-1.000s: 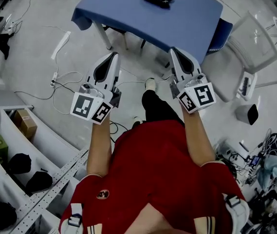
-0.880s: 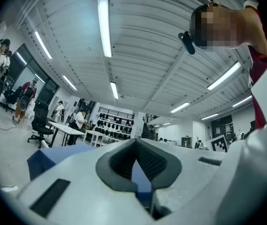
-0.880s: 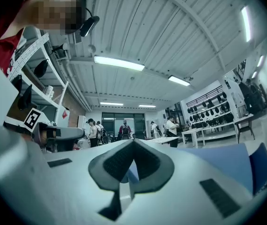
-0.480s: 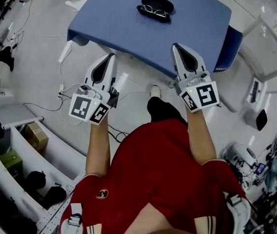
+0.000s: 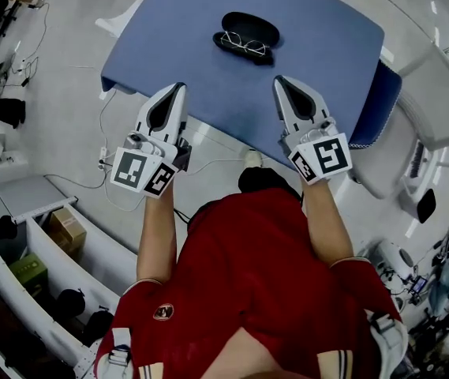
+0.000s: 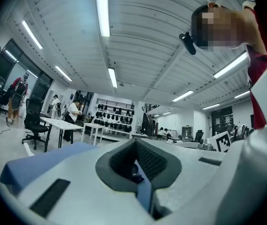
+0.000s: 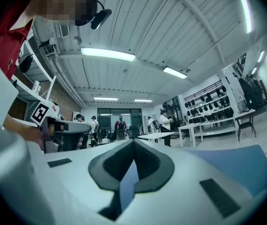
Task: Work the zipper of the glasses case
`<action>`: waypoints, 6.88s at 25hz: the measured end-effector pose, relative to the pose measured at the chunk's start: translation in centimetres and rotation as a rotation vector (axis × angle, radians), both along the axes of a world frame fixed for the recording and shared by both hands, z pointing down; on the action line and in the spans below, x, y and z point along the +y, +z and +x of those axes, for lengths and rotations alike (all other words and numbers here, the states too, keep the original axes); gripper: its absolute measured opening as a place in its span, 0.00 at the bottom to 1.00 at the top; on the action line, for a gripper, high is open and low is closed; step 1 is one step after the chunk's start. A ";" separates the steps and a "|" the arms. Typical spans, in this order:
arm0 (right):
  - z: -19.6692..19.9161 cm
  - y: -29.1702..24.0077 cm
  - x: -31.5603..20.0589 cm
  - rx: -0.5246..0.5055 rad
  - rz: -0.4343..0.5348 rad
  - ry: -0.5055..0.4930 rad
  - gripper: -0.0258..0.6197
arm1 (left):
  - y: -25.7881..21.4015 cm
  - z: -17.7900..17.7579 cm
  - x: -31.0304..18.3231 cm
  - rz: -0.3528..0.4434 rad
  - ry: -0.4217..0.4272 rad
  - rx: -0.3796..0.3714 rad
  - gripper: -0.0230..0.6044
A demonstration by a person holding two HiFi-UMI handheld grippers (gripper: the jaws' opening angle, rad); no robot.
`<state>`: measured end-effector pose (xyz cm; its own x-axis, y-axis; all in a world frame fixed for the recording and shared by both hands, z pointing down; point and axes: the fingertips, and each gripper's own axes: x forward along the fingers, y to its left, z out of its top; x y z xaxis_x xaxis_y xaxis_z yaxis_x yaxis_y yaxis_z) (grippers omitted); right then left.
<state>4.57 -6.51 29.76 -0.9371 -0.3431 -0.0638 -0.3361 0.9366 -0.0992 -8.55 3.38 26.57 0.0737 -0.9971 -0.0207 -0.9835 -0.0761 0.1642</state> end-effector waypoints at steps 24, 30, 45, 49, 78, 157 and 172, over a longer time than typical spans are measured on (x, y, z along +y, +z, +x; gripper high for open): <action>-6.5 4.5 -6.4 0.180 -0.042 0.155 0.03 | 3.3 -7.2 -11.3 -0.083 0.212 -0.041 0.05; -9.1 5.5 -7.0 0.238 -0.036 0.241 0.03 | 4.4 -9.8 -14.5 -0.102 0.332 -0.085 0.05; -10.1 7.8 -8.0 0.375 -0.009 0.350 0.03 | 9.8 -7.8 -22.6 -0.239 0.706 -0.329 0.08; -9.4 8.2 -8.3 0.387 -0.010 0.331 0.04 | 11.1 -6.8 -24.4 -0.291 0.750 -0.397 0.14; -9.2 15.7 -7.7 0.836 0.169 0.107 0.23 | 20.6 -1.5 -28.6 -0.604 1.099 -0.816 0.23; -9.3 17.1 -7.3 1.077 0.573 -0.104 0.37 | 17.6 0.9 -14.3 -0.424 0.973 -0.752 0.18; -11.4 16.4 -3.0 0.996 0.567 -0.092 0.34 | 18.6 1.0 -13.2 -0.462 1.012 -0.992 0.31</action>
